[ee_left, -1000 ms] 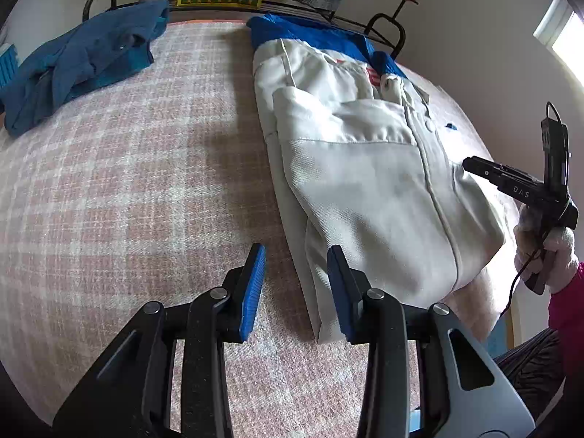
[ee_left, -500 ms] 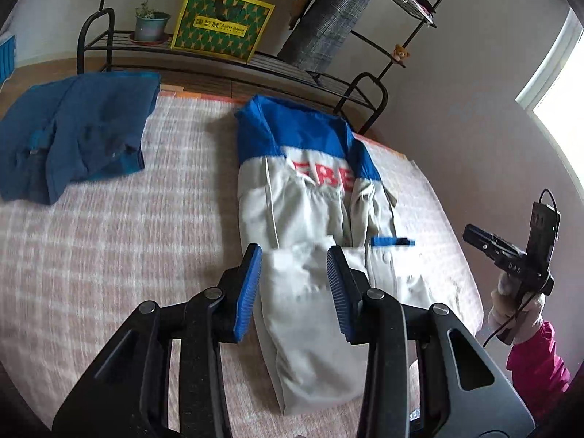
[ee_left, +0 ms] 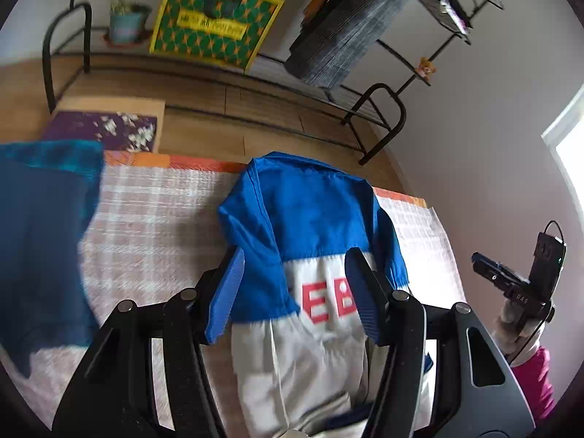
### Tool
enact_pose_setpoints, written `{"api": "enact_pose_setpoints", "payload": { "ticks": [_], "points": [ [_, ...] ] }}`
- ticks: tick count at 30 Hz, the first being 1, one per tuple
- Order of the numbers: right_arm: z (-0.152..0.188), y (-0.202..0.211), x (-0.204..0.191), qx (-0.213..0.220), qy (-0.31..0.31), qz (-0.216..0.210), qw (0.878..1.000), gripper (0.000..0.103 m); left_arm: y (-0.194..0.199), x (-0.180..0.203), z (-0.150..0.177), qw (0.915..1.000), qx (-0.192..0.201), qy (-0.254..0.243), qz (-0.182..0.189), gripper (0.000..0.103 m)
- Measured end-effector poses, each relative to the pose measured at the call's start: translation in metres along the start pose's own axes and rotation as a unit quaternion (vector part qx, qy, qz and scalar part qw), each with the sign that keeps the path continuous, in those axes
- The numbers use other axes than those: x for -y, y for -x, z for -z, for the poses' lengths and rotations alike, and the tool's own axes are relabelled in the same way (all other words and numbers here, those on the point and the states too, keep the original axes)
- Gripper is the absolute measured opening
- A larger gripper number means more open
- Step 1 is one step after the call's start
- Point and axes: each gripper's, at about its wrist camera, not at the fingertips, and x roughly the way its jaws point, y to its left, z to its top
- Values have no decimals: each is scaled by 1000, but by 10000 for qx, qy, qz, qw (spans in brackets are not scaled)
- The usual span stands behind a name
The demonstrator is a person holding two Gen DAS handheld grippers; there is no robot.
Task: Fold large clothes
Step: 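Grasp the blue collar end with both tools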
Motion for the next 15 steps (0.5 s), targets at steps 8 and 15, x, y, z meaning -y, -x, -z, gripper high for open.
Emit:
{"api": "enact_pose_setpoints", "payload": {
  "ticks": [8, 15],
  "points": [
    [-35, -92, 23, -338, -216, -42, 9992, 53, -83, -32, -40, 9984, -342, 419, -173, 59],
    [-52, -157, 30, -508, -315, 200, 9980, 53, -136, -28, -57, 9973, -452, 30, -574, 59]
  ]
}}
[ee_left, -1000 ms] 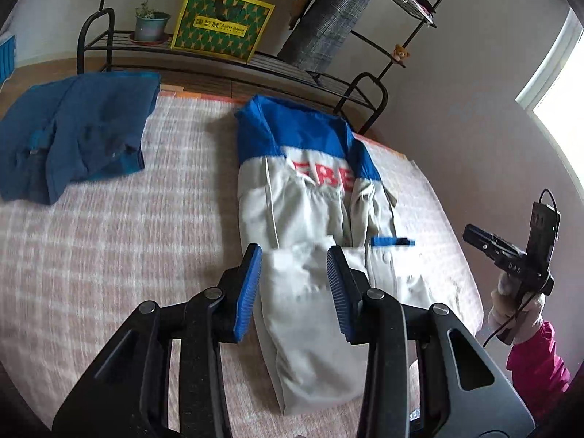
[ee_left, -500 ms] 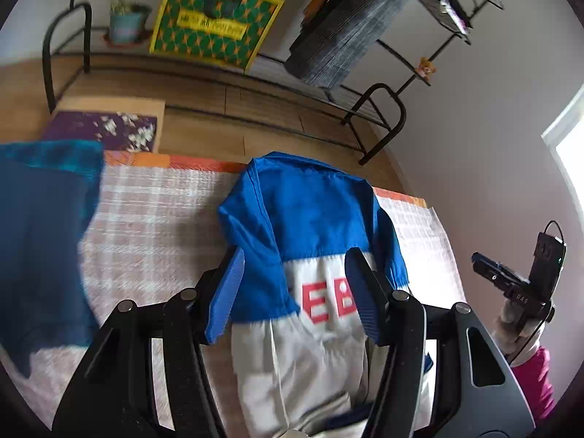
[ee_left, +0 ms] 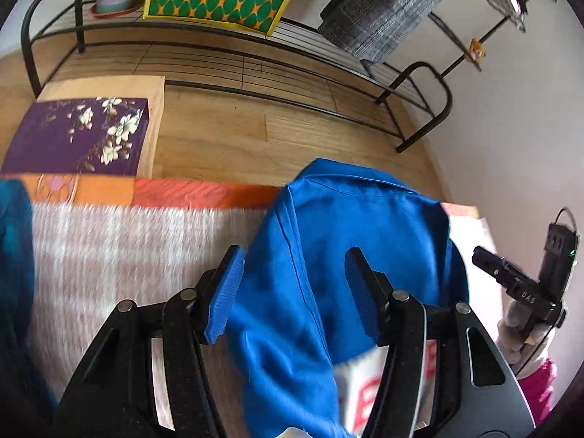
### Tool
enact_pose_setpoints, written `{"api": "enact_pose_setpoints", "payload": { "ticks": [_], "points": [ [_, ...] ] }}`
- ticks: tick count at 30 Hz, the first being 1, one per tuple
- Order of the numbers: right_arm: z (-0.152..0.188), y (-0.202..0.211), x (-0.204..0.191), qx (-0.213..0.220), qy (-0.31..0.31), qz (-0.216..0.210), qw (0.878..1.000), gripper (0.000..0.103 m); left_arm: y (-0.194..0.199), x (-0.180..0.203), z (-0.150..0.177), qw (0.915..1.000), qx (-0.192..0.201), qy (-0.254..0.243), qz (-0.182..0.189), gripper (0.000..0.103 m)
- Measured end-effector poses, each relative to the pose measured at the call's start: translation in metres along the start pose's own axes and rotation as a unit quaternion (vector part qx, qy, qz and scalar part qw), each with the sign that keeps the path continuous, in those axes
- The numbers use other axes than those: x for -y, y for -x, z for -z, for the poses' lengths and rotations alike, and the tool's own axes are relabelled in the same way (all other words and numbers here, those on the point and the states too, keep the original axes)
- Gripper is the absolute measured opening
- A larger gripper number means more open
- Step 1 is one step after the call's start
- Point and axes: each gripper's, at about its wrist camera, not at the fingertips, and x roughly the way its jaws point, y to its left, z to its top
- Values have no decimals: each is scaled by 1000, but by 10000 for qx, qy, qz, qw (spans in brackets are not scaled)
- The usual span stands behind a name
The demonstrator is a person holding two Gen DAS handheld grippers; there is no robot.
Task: Fold large clothes
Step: 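Grasp the blue collar end with both tools, then lift the blue collar end with both tools and fold it over the hem fold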
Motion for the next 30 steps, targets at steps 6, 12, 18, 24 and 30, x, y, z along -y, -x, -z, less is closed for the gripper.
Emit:
{"api": "enact_pose_setpoints", "payload": {
  "ticks": [6, 12, 18, 24, 30],
  "points": [
    [-8, -35, -20, -106, 538, 763, 9956, 53, -34, 6, -8, 9989, -37, -251, -396, 59],
    [-9, -55, -29, -194, 836, 988, 9914, 54, -46, 13, -10, 9963, 85, -539, -665, 48],
    [-5, -58, -39, -155, 1040, 1023, 9892, 4, -47, 29, -3, 9925, 293, -900, -774, 3],
    [-5, -23, -48, 325, 836, 858, 9923, 2, -7, 42, 1, 9945, 703, -704, -342, 1],
    [2, 41, -60, 660, 713, 691, 9929, 2, 55, 69, 25, 9903, 1006, -956, -103, 1]
  ]
}}
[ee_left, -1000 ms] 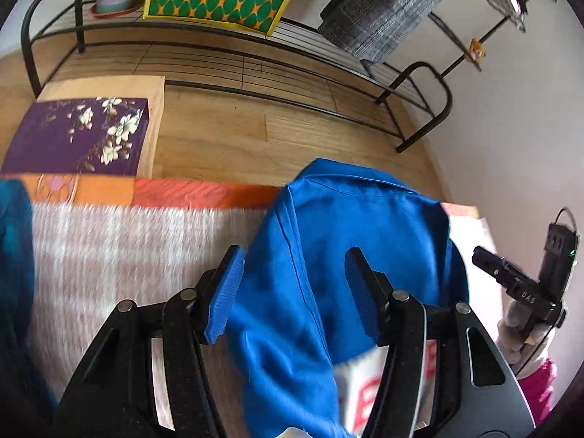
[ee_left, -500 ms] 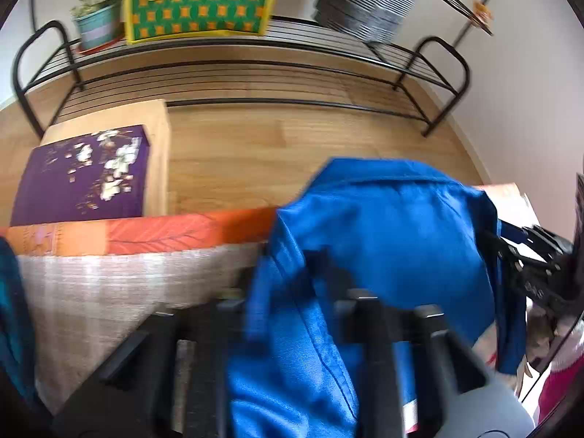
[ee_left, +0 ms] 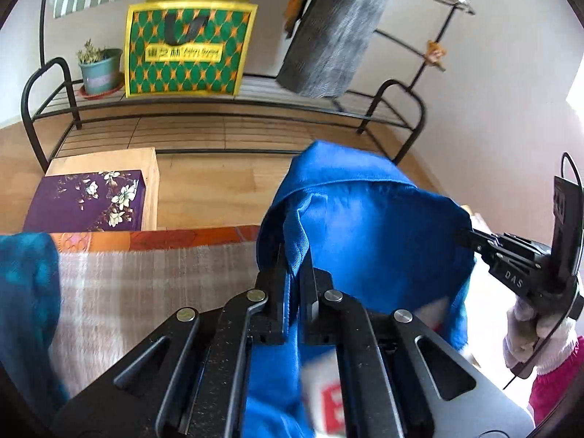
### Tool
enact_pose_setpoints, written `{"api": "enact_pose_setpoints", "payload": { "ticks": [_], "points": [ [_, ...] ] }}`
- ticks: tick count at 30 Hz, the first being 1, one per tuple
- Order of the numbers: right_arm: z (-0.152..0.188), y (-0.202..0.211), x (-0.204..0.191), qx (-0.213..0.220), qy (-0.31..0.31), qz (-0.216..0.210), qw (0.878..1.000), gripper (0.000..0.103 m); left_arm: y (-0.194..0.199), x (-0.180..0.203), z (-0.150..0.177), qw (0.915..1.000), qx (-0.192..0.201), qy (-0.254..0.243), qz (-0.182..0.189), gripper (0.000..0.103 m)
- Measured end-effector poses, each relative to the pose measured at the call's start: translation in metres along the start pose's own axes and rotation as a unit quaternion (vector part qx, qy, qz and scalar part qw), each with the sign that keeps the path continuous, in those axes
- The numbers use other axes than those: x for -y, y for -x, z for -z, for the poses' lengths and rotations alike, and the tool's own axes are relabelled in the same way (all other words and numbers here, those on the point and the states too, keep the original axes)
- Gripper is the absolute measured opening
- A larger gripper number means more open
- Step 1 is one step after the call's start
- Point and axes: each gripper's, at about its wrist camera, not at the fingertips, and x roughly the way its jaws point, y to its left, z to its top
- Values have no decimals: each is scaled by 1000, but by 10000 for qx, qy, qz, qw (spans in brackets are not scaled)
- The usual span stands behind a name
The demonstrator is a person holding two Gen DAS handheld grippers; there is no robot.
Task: Fold large clothes
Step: 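Lift the blue collar end with both tools and fold it over the hem fold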
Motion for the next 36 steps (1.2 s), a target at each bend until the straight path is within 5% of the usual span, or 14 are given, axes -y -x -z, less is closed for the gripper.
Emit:
{"api": "enact_pose_setpoints", "payload": {
  "ticks": [9, 20, 27, 36],
  "points": [
    [23, 121, -9, 390, -155, -136, 9990, 2, 113, 41, 37, 9989, 368, -221, 212, 1],
    [113, 236, -33, 551, -44, -413, 9976, 2, 223, 86, 127, 9953, 702, -588, 318, 1],
    [198, 268, -50, 424, 141, -488, 9978, 2, 252, 83, 215, 9958, 608, -568, 377, 1],
    [290, 260, -47, -176, 65, -336, 9993, 2, 236, 85, 321, 9967, -92, -799, 113, 1]
  ]
}}
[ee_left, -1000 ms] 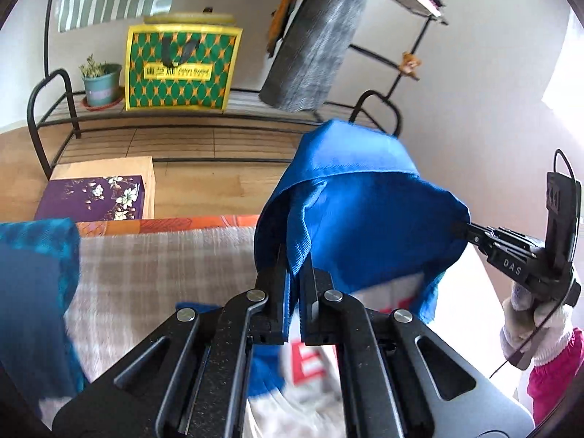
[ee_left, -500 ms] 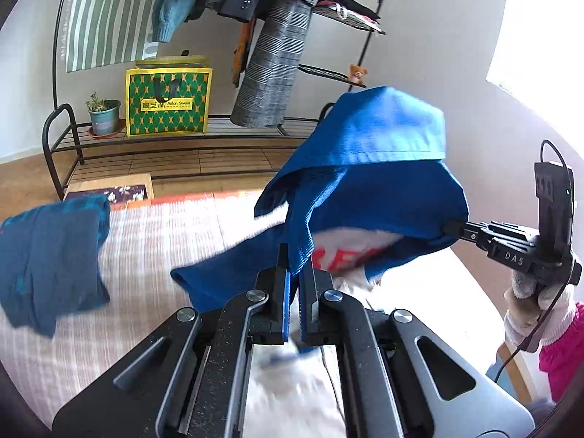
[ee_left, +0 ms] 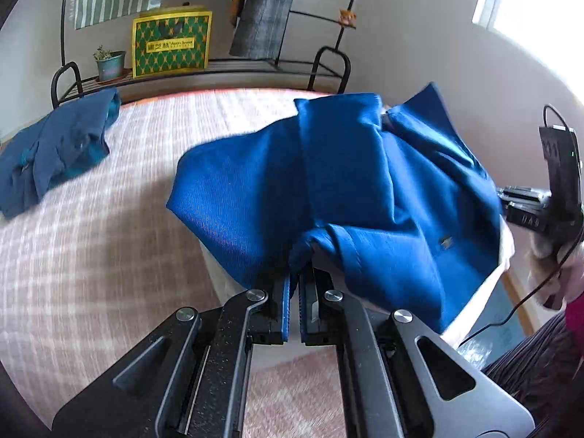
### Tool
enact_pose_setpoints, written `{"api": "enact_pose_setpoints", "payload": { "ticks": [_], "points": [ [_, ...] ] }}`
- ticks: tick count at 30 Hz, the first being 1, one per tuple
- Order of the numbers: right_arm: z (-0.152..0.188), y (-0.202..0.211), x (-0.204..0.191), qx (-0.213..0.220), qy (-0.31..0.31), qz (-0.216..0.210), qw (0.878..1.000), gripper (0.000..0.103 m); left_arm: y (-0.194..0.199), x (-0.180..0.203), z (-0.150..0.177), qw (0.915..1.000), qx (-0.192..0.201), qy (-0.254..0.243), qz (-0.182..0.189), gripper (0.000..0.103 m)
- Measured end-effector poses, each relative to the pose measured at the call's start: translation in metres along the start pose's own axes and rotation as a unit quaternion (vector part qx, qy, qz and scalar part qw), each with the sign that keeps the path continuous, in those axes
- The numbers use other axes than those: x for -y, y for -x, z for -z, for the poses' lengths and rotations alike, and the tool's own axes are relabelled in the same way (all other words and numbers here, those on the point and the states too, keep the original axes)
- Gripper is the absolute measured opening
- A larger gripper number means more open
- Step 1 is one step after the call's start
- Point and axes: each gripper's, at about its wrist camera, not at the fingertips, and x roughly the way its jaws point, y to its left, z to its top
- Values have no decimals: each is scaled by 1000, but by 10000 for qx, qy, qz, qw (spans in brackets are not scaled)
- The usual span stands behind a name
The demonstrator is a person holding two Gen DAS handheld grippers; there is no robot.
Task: Fold large clothes
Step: 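Lift the blue collar end with both tools and fold it over the hem fold, then lower the folded collar end with both tools and release it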
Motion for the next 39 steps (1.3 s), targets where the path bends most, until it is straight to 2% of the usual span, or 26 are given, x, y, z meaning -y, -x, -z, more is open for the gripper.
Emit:
{"api": "enact_pose_setpoints", "payload": {
  "ticks": [4, 6, 8, 11, 12, 13, 14, 15, 17, 21, 24, 25, 28, 29, 30, 31, 32, 33, 34, 35, 36, 39],
  "points": [
    [28, 0, 3, -187, 40, 47, 9998, 1, -3, 6, 25, 9997, -214, -139, 0, 1],
    [37, 2, 8, -248, 34, 17, 9997, 2, 3, 5, 32, 9996, -179, -200, -5, 3],
    [44, 10, 13, -237, 4, -28, 9997, 5, 14, -2, 37, 9997, -191, -1, 161, 6],
    [57, 28, 20, -40, -71, -67, 9999, 24, 32, -16, 42, 9981, -249, 379, 417, 10],
    [60, 34, 24, 55, -158, -121, 9998, 28, 39, -21, 43, 9975, -200, 474, 482, 17],
    [61, 39, 28, 129, -286, -250, 9992, 29, 45, -26, 44, 9971, -143, 556, 501, 31],
    [60, 41, 34, 190, -451, -458, 9978, 34, 48, -31, 43, 9964, -85, 656, 534, 39],
    [60, 41, 39, 234, -637, -702, 9952, 49, 50, -37, 41, 9951, -36, 797, 576, 49],
    [57, 33, 48, 205, -990, -1060, 9892, 68, 44, -57, 34, 9886, -48, 1324, 717, 54],
    [50, -3, 67, -16, -1628, -1522, 9748, 65, 16, -92, 23, 9660, -236, 2316, 1121, 57],
    [49, -24, 75, -76, -2060, -1814, 9616, 60, -8, -112, 23, 9446, -355, 2940, 1417, 57],
    [49, -28, 76, -87, -2115, -1860, 9595, 58, -14, -116, 23, 9402, -398, 3036, 1491, 57],
    [50, -41, 75, -199, -2127, -1950, 9573, 49, -31, -119, 19, 9392, -458, 3066, 1476, 55],
    [49, -46, 74, -243, -2125, -2010, 9560, 41, -34, -120, 18, 9365, -446, 3110, 1558, 48],
    [50, -50, 72, -316, -2111, -2063, 9549, 32, -37, -119, 17, 9337, -459, 3140, 1657, 23],
    [49, -54, 70, -388, -2092, -2116, 9539, 26, -39, -115, 16, 9338, -515, 3099, 1714, 4],
    [48, -57, 67, -451, -2060, -2186, 9528, 11, -39, -111, 15, 9368, -528, 3003, 1715, 4],
    [48, -58, 66, -486, -2031, -2231, 9522, 4, -38, -107, 12, 9409, -498, 2884, 1703, 2],
    [47, -56, 64, -481, -2034, -2263, 9514, 3, -35, -102, 10, 9432, -480, 2796, 1731, 1],
    [45, -52, 63, -446, -2035, -2330, 9499, 2, -30, -97, 9, 9408, -448, 2812, 1838, 0],
    [42, -48, 64, -376, -2024, -2387, 9490, 1, -23, -93, 10, 9347, -414, 2896, 2021, 0],
    [40, -24, 70, -127, -2103, -2607, 9422, 1, -13, -86, 17, 9313, -433, 2924, 2130, 0]
  ]
}}
